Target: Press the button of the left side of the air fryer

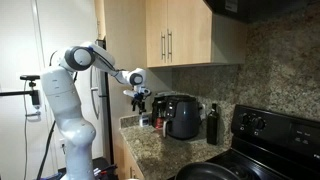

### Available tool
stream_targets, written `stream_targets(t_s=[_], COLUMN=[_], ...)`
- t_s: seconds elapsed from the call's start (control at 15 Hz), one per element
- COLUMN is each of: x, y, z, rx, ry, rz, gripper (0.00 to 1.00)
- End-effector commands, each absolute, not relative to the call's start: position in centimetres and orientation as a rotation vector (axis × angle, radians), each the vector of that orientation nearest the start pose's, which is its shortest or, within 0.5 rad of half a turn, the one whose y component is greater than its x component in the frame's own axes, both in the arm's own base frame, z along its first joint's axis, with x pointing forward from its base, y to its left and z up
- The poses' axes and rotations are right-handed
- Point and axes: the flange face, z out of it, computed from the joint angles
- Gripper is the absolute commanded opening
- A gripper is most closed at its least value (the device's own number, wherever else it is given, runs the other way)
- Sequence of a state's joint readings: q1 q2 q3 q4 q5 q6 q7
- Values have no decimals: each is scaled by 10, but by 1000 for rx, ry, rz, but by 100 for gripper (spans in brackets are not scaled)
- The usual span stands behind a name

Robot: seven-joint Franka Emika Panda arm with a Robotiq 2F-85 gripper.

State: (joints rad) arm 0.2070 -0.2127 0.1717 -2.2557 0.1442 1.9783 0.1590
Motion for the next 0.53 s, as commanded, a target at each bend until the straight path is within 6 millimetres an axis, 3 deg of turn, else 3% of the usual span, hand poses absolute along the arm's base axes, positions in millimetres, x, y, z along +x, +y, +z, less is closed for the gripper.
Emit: stream_targets(t_s=[0.0,0.2,0.27,0.47], x=[437,437,439,449], y=[186,186,196,196], z=[445,445,437,446], rx=[-3056,-3056,-3078,-3110], ry=[-234,-234,-240,-160], rz=[137,137,102,-171], gripper=[100,100,100,100])
